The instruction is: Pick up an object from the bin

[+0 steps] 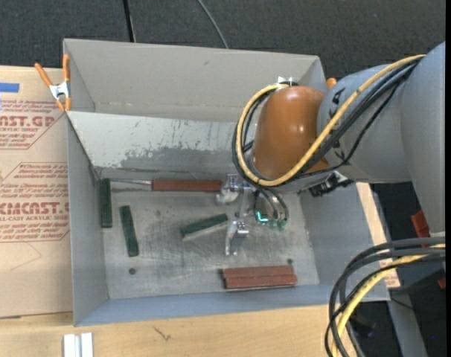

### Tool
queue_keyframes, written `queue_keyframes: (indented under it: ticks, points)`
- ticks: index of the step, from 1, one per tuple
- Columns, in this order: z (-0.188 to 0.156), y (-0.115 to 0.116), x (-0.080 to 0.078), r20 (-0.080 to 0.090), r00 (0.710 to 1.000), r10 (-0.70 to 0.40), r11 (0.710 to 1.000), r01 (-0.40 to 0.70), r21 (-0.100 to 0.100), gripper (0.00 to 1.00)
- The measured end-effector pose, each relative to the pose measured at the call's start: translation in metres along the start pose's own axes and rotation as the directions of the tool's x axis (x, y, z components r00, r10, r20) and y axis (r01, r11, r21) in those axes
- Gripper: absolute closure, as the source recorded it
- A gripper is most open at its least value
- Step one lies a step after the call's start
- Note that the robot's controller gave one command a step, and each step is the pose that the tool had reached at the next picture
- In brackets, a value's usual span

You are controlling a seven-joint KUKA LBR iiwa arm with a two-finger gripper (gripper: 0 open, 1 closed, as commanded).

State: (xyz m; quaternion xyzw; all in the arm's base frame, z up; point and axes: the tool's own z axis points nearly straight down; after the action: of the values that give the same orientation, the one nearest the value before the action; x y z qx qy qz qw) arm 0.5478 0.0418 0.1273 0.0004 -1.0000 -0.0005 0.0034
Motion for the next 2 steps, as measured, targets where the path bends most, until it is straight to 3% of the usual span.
queue_keyframes:
  ticks: [1,2]
  points:
    - [-0.004,0.0,-0.002,0.007,1.0,0.0,1.0,0.0,0.0,0.0]
    - [0.048,0.036,-0.022,0.033,0.999,-0.008,1.0,0.008,-0.004,1.0]
